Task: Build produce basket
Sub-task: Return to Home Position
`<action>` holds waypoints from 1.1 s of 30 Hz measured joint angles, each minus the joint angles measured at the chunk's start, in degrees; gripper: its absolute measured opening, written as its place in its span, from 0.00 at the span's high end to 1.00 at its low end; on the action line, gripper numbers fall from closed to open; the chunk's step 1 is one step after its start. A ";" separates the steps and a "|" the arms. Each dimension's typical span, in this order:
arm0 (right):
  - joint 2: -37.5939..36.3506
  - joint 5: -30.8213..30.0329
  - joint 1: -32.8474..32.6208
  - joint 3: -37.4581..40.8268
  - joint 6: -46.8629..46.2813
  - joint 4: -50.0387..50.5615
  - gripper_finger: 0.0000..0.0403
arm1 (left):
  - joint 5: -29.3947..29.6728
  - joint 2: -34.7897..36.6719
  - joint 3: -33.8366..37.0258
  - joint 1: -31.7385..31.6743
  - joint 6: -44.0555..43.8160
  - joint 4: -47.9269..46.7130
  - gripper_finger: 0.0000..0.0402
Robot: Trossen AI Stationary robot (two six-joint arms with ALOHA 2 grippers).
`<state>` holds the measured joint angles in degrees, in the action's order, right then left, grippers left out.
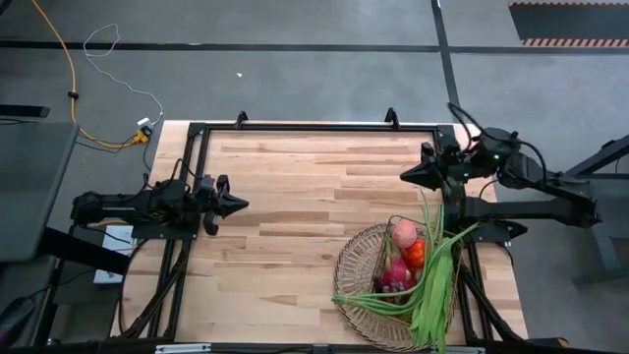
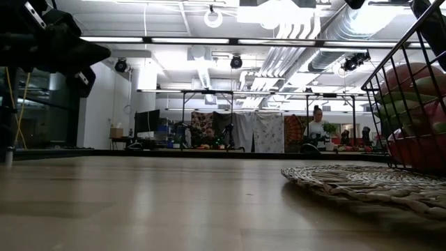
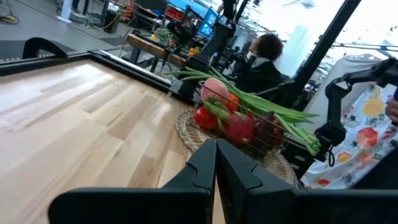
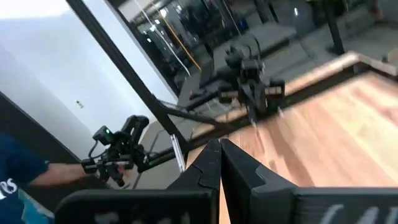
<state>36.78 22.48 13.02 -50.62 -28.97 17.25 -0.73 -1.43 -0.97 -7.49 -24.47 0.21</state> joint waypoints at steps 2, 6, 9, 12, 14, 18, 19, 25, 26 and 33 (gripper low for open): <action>-1.34 -0.23 -0.39 1.34 0.77 -2.45 1.00 | -0.03 0.00 0.00 0.00 0.01 0.02 1.00; -5.47 -3.71 -4.65 10.20 0.94 -12.44 1.00 | -0.08 0.00 0.00 0.00 -0.74 0.00 1.00; -8.89 -9.05 -9.26 18.75 0.95 -19.64 1.00 | -0.09 0.00 0.00 0.00 -0.81 0.00 1.00; -12.28 -14.54 -13.96 25.81 0.20 -23.17 1.00 | -0.08 0.00 0.00 0.00 -0.83 0.00 1.00; -14.64 -18.12 -17.31 29.08 -0.21 -24.85 1.00 | -0.08 0.00 0.00 0.00 -0.83 0.02 1.00; -20.68 -19.00 -20.24 31.71 -0.15 -23.04 1.00 | -0.09 0.00 0.00 0.00 -0.85 0.00 1.00; -22.63 -18.94 -20.09 31.74 -0.04 -20.90 1.00 | -0.07 0.00 0.00 0.00 -0.85 0.01 1.00; -36.07 -19.24 -17.60 33.15 3.95 -13.89 1.00 | -0.09 0.00 0.00 0.00 -0.85 0.02 1.00; -36.77 -19.24 -17.24 34.09 4.38 -15.26 1.00 | -0.09 0.00 0.00 0.00 -0.85 0.00 1.00; -35.75 -16.19 -15.19 41.74 6.40 -23.62 1.00 | 0.03 -0.40 -0.01 0.01 -0.87 0.63 1.00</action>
<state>1.04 6.28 -2.18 -8.88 -22.58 -6.36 -0.70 -1.83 -0.98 -7.48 -25.34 0.84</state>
